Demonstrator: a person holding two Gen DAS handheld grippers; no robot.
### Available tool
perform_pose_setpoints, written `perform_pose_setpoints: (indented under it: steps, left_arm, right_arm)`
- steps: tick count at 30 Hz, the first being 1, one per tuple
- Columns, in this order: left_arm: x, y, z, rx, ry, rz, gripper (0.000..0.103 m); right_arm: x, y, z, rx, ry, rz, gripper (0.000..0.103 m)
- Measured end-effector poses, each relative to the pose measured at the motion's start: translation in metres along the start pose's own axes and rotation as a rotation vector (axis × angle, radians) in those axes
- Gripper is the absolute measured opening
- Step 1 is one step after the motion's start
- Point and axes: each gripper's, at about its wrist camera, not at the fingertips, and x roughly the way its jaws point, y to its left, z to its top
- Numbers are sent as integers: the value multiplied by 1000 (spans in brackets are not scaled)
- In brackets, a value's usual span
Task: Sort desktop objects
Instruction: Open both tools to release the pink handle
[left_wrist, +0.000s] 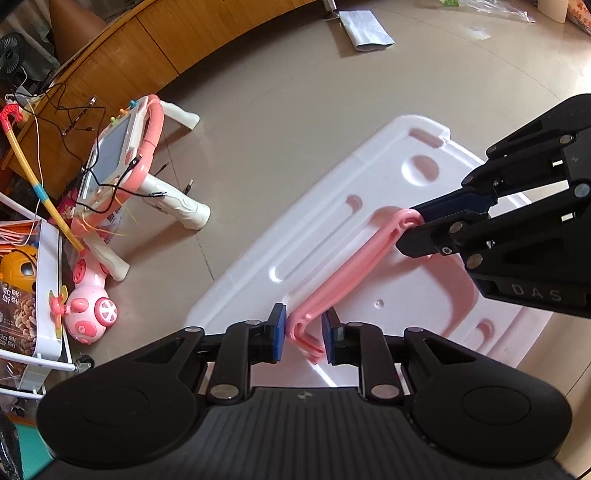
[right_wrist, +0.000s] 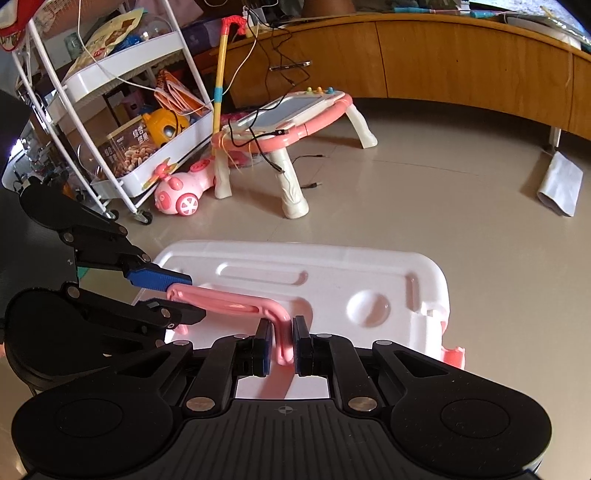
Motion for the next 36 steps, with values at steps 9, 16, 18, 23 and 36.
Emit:
perform_pose_setpoints:
  steps: [9,16,18,23,36]
  left_arm:
    - [3,-2,-2,-26,-18,13,22]
    - [-8,6,-9,-96,-34,30,28]
    - [-13,9,-11,-123,-38,32,28]
    - [-24,6,-12,-164,-39,38,28]
    - [-32,-31,3,-198,-19,22,40]
  right_arm:
    - [4,-3,-6,11,15,-7,13]
    - [-12,-4,-4,0,-24,4,48]
    - [-22,-9,-3,-4,-34,7,48]
    - [-43,-32,-2,21,-50,-3,48]
    - [-56,-128,-38,215,-12,-95,35]
